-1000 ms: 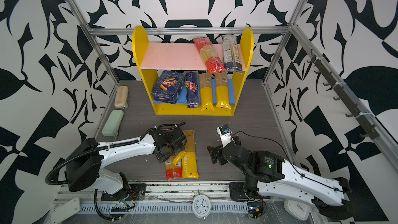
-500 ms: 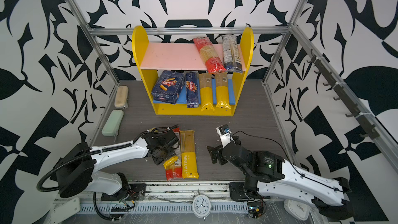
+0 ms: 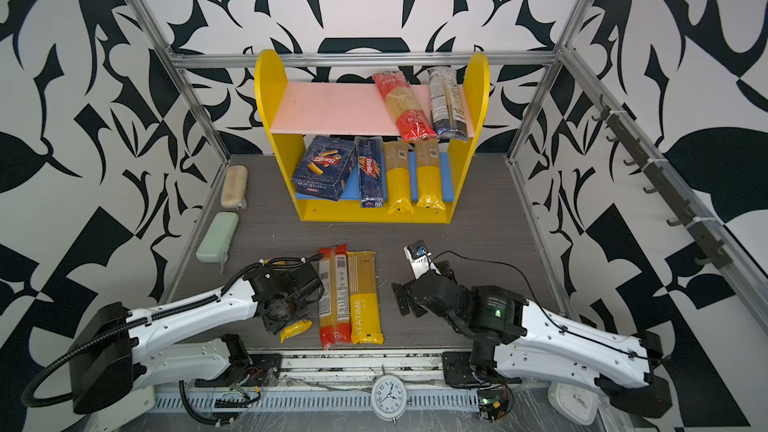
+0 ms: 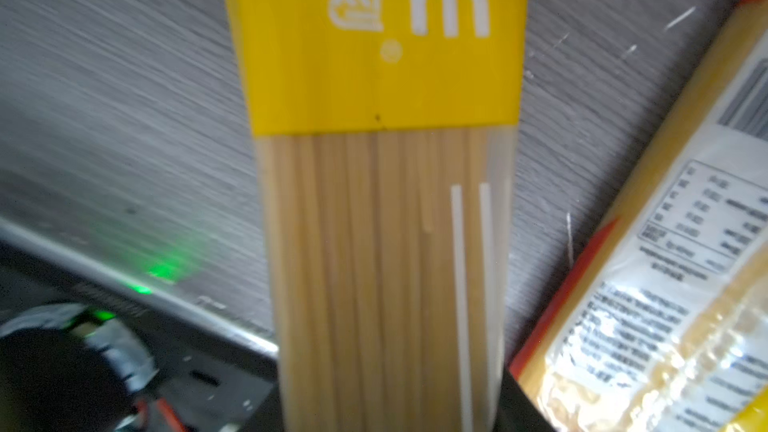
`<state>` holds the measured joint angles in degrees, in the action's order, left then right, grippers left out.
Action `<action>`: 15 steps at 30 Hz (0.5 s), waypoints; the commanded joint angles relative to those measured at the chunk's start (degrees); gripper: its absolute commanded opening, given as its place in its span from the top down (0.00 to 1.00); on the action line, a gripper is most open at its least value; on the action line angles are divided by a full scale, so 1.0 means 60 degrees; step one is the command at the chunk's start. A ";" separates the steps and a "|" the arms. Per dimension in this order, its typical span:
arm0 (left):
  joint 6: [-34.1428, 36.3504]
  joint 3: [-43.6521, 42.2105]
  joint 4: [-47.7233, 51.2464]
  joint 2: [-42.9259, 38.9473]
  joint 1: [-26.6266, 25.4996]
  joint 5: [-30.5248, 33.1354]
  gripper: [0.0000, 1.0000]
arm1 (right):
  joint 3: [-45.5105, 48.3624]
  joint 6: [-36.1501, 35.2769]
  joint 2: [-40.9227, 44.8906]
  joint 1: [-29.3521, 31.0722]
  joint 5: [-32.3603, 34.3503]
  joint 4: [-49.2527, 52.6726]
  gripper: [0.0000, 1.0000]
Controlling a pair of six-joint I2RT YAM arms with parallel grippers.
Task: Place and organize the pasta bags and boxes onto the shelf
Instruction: 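Grip the yellow PASTATIME bag with the left gripper while the right withdraws, then lift the PASTATIME bag with the left gripper toward the shelf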
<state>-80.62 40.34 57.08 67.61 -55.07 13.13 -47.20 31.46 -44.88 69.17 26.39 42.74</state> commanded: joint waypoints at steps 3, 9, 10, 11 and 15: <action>0.0823 0.1684 0.1743 0.0248 0.0009 0.1345 1.00 | -0.0422 -0.0205 -0.0468 0.0058 -0.0347 -0.0860 0.00; 0.1298 0.2782 0.2640 0.0111 -0.0237 0.1857 1.00 | -0.0539 -0.0205 -0.0482 0.0039 -0.0307 -0.0949 0.00; 0.1378 0.2919 0.2749 0.0009 -0.0268 0.1920 1.00 | -0.0592 -0.0203 -0.0461 0.0037 -0.0248 -0.0920 0.00; 0.1474 0.3039 0.2814 -0.0072 -0.0309 0.1963 1.00 | -0.0642 -0.0212 -0.0469 0.0047 -0.0212 -0.0873 0.00; 0.1750 0.3595 0.3372 -0.0348 -0.0496 0.2062 1.00 | -0.0974 -0.0332 -0.0619 0.0032 0.0096 -0.0544 0.00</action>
<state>-71.85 58.15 70.41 67.94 -57.34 19.75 -49.58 30.63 -48.47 69.14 24.60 39.31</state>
